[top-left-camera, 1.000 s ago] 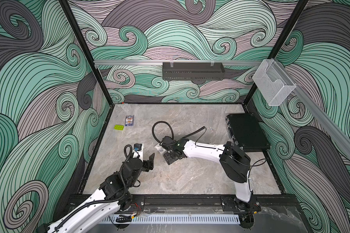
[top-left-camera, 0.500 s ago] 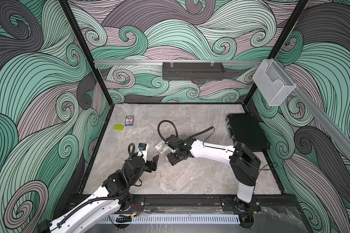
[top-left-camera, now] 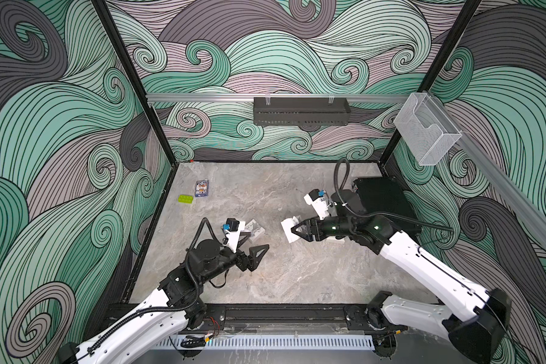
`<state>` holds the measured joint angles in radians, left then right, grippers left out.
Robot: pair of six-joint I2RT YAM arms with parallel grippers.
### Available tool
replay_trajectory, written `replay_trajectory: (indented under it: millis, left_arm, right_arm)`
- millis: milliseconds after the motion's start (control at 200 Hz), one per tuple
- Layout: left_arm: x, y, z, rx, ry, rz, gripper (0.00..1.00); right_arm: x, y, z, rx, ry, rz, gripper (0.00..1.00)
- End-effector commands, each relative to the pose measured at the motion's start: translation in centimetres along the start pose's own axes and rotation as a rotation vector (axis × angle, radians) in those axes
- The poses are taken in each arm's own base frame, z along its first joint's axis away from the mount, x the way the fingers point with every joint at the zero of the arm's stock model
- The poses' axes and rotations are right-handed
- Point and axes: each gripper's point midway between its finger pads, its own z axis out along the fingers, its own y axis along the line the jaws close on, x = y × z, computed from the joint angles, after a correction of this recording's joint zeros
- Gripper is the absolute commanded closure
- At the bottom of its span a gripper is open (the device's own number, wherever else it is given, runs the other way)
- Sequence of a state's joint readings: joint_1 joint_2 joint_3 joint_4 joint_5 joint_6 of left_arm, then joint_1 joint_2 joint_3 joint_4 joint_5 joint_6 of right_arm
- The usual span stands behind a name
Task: Take the necklace out of the lift-off lid jewelry box
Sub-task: Pick up the jewelry box from the center of the board.
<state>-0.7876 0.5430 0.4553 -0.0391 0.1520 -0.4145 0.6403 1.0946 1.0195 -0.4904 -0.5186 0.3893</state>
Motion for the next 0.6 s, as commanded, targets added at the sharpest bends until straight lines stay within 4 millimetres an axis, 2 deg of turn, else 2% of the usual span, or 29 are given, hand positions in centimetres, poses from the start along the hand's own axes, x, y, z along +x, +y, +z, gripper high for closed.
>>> replay_trajectory:
  millis: [0,140,275,470,595]
  left_arm:
    - [-4.1,-5.1,-0.6,0.234,-0.079,-0.019,0.05]
    - [-5.7,-7.6,-1.2,0.354,-0.102,-0.020,0.03]
    - [-6.9,-9.0,-1.9,0.425,-0.126,-0.031,0.02]
    - [-7.8,-9.7,-2.0,0.451,-0.132,-0.059,0.02]
    - [-8.0,-9.7,-1.2,0.442,-0.104,-0.097,0.02]
  right_arm:
    - [-0.6,3.7,-1.6,-0.201,-0.028,-0.011,0.30]
    - [-1.3,6.0,-2.7,-0.313,-0.064,-0.040,0.30]
    - [-1.7,7.7,-3.4,-0.409,-0.082,-0.059,0.31]
    - [-2.1,9.7,-4.7,-0.520,-0.109,-0.104,0.31]
    - [-2.1,10.6,-5.1,-0.562,-0.116,-0.126,0.31]
